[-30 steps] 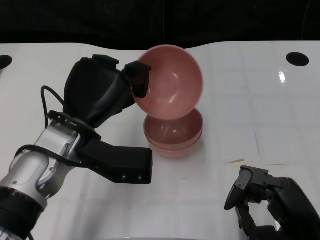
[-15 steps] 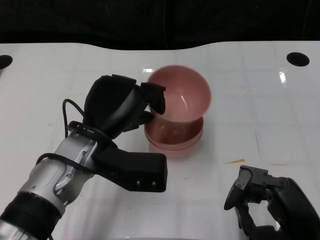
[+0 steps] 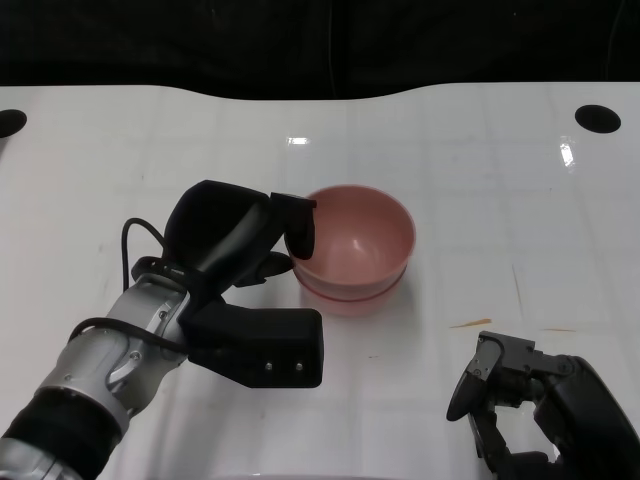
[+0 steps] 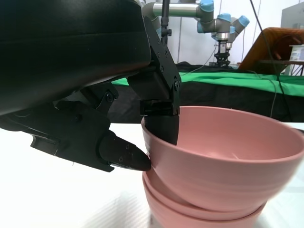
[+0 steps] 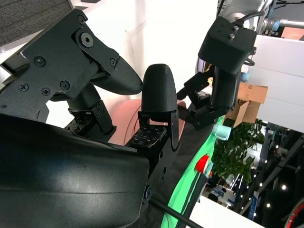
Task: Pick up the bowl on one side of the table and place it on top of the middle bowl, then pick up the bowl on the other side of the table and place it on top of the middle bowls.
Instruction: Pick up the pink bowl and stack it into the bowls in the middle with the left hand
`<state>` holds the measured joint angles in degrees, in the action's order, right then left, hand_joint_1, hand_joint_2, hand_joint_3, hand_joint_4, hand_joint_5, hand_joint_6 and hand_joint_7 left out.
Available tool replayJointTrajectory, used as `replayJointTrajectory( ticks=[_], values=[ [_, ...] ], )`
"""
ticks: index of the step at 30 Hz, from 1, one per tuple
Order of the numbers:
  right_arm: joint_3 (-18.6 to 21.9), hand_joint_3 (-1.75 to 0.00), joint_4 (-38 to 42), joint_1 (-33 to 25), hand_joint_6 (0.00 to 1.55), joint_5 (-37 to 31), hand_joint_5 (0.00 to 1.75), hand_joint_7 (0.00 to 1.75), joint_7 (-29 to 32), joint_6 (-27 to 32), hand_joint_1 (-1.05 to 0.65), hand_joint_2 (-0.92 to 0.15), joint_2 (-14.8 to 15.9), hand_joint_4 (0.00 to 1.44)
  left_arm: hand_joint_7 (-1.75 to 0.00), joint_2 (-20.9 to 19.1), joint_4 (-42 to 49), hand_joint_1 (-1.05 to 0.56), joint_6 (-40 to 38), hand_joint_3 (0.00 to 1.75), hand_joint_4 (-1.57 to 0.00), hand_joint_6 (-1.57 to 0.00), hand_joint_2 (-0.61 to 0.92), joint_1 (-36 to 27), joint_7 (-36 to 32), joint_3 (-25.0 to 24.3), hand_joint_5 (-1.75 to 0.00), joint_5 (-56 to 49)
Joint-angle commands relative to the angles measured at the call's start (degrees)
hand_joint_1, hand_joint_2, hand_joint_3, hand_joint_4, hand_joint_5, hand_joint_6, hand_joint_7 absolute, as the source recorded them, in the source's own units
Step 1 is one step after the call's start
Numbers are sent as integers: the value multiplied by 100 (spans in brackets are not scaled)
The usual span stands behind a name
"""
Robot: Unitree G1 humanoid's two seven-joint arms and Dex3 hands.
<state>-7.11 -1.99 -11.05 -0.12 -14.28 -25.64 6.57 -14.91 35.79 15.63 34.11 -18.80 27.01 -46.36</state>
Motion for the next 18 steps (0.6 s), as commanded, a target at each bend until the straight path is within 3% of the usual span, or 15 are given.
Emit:
replayJointTrajectory(
  ticks=[1,5,15,18],
  values=[
    [26,-134,-62,-31,79,1,175,151,37,3,-21,-41,23,87,-160,6,172,-24,13,23,-88,-72,87,78,-18,7,-175,56],
    [31,-134,-69,-45,79,39,175,151,8,3,-21,-41,31,87,-174,44,339,-25,-13,24,-88,-66,84,48,-4,40,-175,42],
    [28,-134,-73,-35,79,-29,175,150,49,-12,-21,-41,22,87,-175,108,688,-25,14,23,-89,-63,84,112,-86,123,-175,20],
    [25,-134,-62,-30,79,-39,175,150,58,-31,-21,-41,16,87,-168,139,805,-26,-41,22,-87,-63,83,161,-106,172,-175,-9]
  ],
)
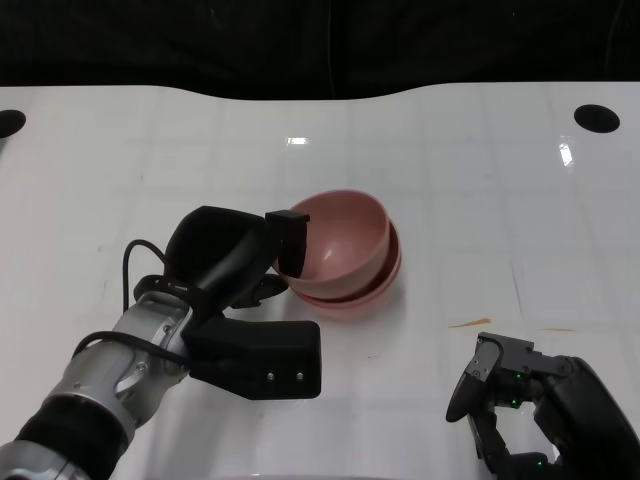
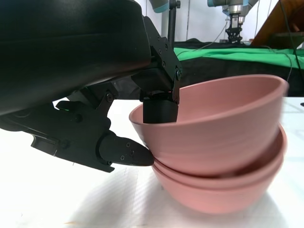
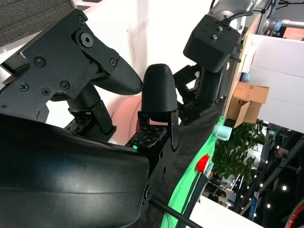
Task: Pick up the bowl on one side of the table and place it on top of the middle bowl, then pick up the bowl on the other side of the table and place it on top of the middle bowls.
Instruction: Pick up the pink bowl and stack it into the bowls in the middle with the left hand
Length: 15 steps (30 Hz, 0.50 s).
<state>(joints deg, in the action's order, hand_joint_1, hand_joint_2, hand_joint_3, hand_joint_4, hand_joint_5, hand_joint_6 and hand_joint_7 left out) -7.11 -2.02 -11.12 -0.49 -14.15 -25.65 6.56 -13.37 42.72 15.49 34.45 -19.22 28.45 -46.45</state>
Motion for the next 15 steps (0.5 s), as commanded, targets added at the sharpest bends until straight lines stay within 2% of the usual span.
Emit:
replayJointTrajectory(
  ticks=[1,3,4,5,6,10,13,14,15],
  values=[
    [24,-134,-58,-23,79,-3,175,150,48,-32,-21,-41,16,87,-166,-11,131,-26,-31,22,-87,-64,83,134,-70,36,-175,-1],
    [22,-134,-58,-23,79,-3,175,150,50,-32,-21,-41,18,87,-165,-10,150,-26,-26,22,-87,-64,83,144,-81,44,-175,4],
    [22,-134,-50,-22,79,10,175,150,38,-43,-21,-41,24,87,-156,7,196,-26,-68,21,-86,-65,83,164,-78,73,-175,-28],
    [24,-134,-46,-24,79,21,175,150,30,-48,-21,-41,28,87,-123,25,241,-27,-87,16,-86,-73,85,177,-101,95,-175,-50],
    [25,-134,-52,-31,79,27,175,150,30,-42,-21,-41,27,87,-108,43,289,-28,-76,13,-85,-81,87,188,-124,107,-175,-49],
    [23,-133,-66,-44,79,42,175,150,21,-32,-21,-41,29,86,-81,68,338,-29,-30,4,-81,-90,89,202,-152,127,-175,-3],
    [26,-133,-101,-58,79,31,175,150,28,10,-22,-42,36,86,-44,30,369,-28,186,4,-68,-86,92,210,-326,152,-134,-24],
    [25,-132,-120,-65,79,30,175,150,29,30,-22,-42,36,86,-30,13,366,-29,202,7,-65,-81,92,215,-366,176,-113,-67],
    [23,-132,-137,-70,79,29,175,150,30,45,-22,-42,36,86,-21,-1,358,-30,202,10,-62,-79,92,219,-395,196,-99,-102]
  ],
)
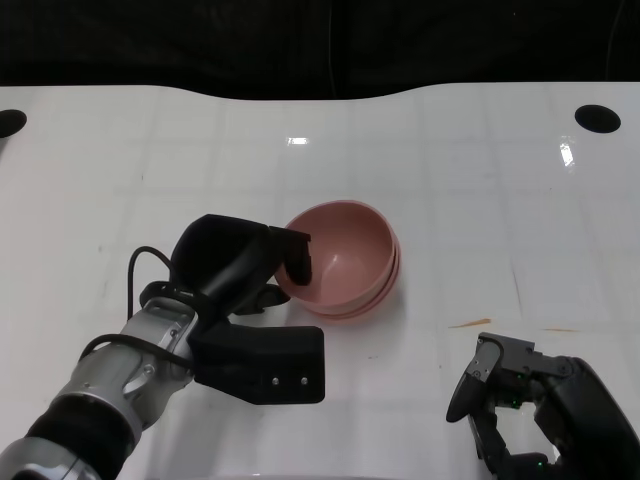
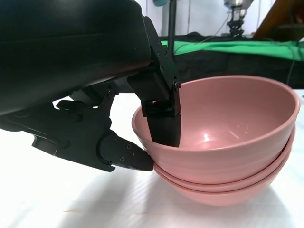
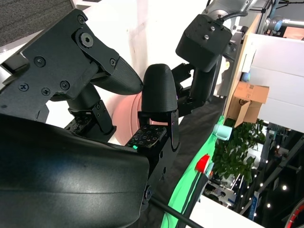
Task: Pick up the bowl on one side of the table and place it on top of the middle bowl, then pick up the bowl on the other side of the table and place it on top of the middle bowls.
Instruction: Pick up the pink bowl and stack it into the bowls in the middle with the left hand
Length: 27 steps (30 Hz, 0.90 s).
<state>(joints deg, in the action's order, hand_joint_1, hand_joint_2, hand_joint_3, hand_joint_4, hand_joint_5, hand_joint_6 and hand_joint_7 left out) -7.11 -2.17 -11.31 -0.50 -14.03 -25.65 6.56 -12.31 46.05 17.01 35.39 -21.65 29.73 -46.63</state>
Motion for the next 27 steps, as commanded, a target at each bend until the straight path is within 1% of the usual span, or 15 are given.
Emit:
replayJointTrajectory(
  ticks=[1,4,5,7,9,11,15,21,26,27],
  values=[
    [22,-132,-134,-54,79,28,175,150,19,56,-22,-42,35,86,-14,-115,22,-31,51,11,-59,-76,92,129,-174,82,-89,-105],
    [22,-132,-147,-58,79,23,175,149,22,69,-22,-42,34,86,-10,-120,30,-32,56,12,-57,-75,92,134,-203,96,-82,-115],
    [24,-132,-148,-59,79,29,175,149,19,73,-22,-42,36,86,-8,-138,-63,-33,34,13,-53,-71,92,114,-183,104,-78,-129],
    [26,-132,-140,-57,79,28,175,149,16,59,-22,-43,39,86,-2,-170,-210,-37,5,13,-37,-58,92,80,-164,119,-66,-158],
    [30,-132,-111,-51,79,47,175,149,2,22,-21,-43,41,86,0,-184,-323,-38,-34,13,-32,-53,92,41,-175,125,-62,-178],
    [31,-132,-102,-53,78,55,175,149,-4,27,-21,-43,44,86,0,-200,-464,-41,-93,11,-21,-44,91,-14,-168,120,-56,-187],
    [22,-131,-150,-68,79,18,175,149,20,76,-21,-43,39,86,0,-282,-744,-43,-130,7,-13,-40,92,-145,-104,82,-54,-143],
    [18,-131,-155,-63,78,36,175,149,8,89,-21,-43,36,86,0,-418,-1186,-43,-105,5,-10,-40,92,-384,-13,-11,-56,-23],
    [17,-131,-166,-65,78,56,175,149,-6,114,-21,-43,39,85,-1,-444,-1322,-44,-127,4,-10,-41,92,-459,26,-46,-57,-11],
    [11,-131,-174,-72,78,58,175,149,-2,122,-21,-43,30,85,-1,-569,-1650,-44,-78,5,-10,-41,92,-684,39,-161,-58,64]
  ],
)
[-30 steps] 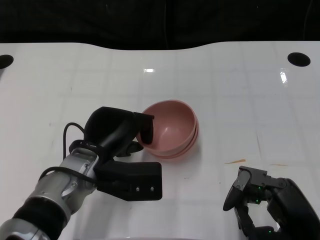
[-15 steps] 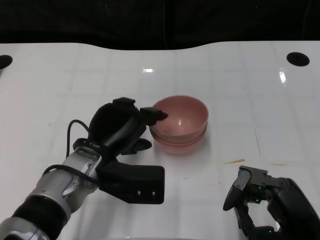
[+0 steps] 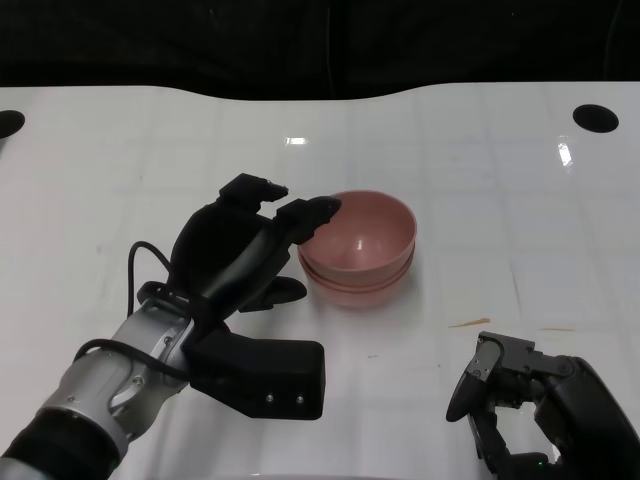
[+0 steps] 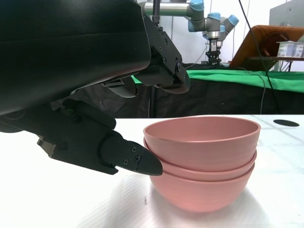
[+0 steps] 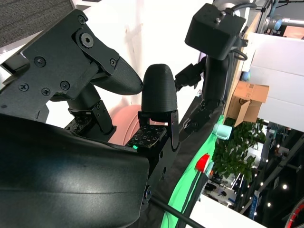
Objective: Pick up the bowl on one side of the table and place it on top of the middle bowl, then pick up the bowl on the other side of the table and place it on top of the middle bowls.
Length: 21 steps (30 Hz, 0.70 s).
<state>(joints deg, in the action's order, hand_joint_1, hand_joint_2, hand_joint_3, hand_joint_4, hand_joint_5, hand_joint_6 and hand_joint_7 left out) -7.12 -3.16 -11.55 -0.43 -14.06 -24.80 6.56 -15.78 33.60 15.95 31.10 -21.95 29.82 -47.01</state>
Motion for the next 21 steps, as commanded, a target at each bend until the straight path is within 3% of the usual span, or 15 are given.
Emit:
replayJointTrajectory(
  ticks=[1,3,12,16,21],
  values=[
    [7,-131,-80,-54,78,48,175,149,3,44,-21,-44,26,85,-1,-359,-758,-44,69,5,-12,-42,92,-491,106,-287,-59,171],
    [0,-131,-78,-58,78,23,175,149,14,38,-21,-44,23,85,-1,-570,-1335,-43,140,8,-13,-42,92,-877,185,-488,-60,279],
    [-14,-131,-124,-66,79,23,175,146,5,140,-22,-44,25,85,-2,-913,-2390,-36,965,8,-20,-46,92,-1997,139,-1191,-68,841],
    [-25,-131,-152,-62,79,21,175,144,7,184,-21,-44,17,85,-4,-886,-2525,-35,1407,12,-29,-51,92,-2338,156,-1478,-75,1155],
    [-8,-131,-85,-34,80,49,175,142,5,119,-19,-44,10,84,-10,-671,-2630,-28,2286,17,-46,-64,92,-2954,399,-1805,-91,2360]
  ],
)
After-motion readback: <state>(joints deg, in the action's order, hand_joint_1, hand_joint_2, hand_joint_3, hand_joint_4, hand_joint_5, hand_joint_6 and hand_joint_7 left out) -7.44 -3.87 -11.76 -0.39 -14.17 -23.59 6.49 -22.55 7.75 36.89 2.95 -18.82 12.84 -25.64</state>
